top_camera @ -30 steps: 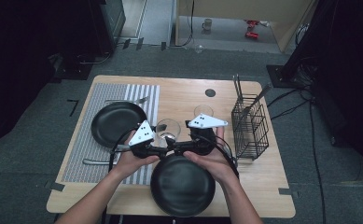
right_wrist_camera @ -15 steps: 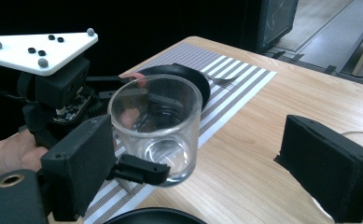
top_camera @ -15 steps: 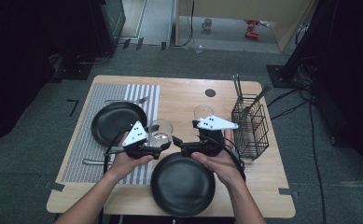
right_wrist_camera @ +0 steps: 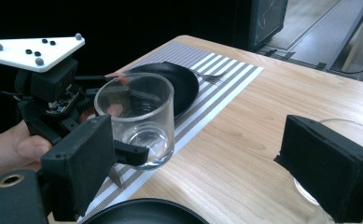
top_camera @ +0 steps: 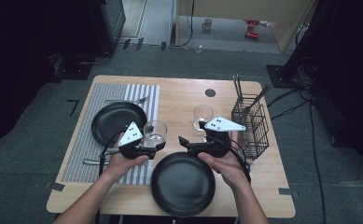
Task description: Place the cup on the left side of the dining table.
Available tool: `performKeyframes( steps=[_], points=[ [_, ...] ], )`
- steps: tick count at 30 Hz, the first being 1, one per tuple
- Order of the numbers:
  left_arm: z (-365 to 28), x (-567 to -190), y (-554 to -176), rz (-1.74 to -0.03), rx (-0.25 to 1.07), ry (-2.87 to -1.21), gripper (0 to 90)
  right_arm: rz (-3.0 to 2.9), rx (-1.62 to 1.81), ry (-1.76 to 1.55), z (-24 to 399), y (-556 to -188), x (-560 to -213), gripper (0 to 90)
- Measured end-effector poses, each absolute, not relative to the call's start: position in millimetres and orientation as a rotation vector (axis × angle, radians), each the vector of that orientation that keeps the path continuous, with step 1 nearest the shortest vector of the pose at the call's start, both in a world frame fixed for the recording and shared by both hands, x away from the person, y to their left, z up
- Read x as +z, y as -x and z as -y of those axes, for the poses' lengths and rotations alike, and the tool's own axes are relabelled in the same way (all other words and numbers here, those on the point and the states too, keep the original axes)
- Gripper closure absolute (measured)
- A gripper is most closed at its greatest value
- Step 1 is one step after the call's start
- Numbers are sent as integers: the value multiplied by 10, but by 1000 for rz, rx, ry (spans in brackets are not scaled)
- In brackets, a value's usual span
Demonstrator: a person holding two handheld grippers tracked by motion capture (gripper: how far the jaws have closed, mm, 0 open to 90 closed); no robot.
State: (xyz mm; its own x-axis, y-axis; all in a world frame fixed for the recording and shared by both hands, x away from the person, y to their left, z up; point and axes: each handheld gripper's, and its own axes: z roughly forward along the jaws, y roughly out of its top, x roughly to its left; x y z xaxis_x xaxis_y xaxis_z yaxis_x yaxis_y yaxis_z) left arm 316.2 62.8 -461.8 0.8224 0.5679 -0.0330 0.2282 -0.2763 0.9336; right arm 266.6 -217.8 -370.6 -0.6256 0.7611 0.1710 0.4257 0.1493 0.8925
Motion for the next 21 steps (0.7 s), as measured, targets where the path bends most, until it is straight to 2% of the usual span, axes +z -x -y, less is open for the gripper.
performKeyframes(
  steps=[21],
  points=[
    [-788, -4897, -3256, -712, 411, -1946, 223, -2095, 1421, -1183, 2382, -2581, -3830, 98]
  ],
)
